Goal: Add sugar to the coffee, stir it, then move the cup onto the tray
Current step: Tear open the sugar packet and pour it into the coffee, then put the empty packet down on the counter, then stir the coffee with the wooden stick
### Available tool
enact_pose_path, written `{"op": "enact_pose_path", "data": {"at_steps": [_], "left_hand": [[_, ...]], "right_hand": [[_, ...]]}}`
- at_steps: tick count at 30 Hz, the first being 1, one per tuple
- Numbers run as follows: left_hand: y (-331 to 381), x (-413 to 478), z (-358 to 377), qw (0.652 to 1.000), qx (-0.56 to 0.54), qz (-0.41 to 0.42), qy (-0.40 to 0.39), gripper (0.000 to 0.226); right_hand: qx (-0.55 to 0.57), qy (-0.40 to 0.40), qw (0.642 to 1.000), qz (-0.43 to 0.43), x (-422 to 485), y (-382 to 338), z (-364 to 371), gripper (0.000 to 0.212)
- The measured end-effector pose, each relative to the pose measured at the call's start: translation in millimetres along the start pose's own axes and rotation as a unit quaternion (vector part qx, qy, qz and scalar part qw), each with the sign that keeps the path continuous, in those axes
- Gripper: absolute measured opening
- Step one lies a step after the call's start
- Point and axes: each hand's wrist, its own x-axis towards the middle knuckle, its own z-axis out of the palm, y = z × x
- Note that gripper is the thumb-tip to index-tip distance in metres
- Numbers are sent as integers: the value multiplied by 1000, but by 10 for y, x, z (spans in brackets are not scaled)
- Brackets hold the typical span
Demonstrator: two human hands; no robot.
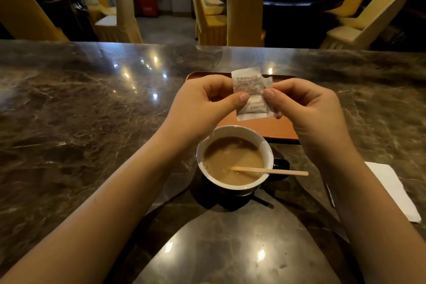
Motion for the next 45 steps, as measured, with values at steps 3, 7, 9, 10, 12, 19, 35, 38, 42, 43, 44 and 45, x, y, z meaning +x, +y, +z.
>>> {"op": "enact_pose_path", "data": {"at_steps": [3,7,9,10,12,19,35,38,42,43,44,45], "left_hand": [[-14,-101,-83,999,10,-28,22,15],[-33,-304,-332,993,53,-67,85,10],[-41,-430,-490,988,64,-89,110,11],[-52,-496,-570,985,68,-104,119,11],[-84,-626,-714,978,72,-143,131,12],[-334,-1045,-826,951,37,-279,129,10],[-791,-964,-998,920,254,-281,106,38],[-838,-944,-1015,913,280,-273,116,42],[-883,-960,-1016,894,346,-250,135,46],[-881,-972,-1005,884,378,-231,150,45],[-862,-988,-974,877,402,-203,169,42],[-826,-1010,-910,878,409,-166,185,39]], "right_hand": [[-28,-26,999,13,1,-30,-28,14],[-116,-56,991,25,-17,-108,-115,25],[-138,-56,988,42,-78,-150,-185,30],[-142,-52,987,54,-133,-174,-220,32],[-152,-48,984,78,-282,-227,-283,38],[-137,-85,975,153,-846,-382,-361,42],[4,-10,987,161,-858,-389,109,16],[-98,-5,991,92,-806,-375,138,14],[-120,-16,991,53,-766,-371,123,16],[-121,-21,991,52,-761,-373,122,16],[-124,-26,991,52,-754,-374,122,16],[-129,-30,990,52,-748,-374,121,15]]}}
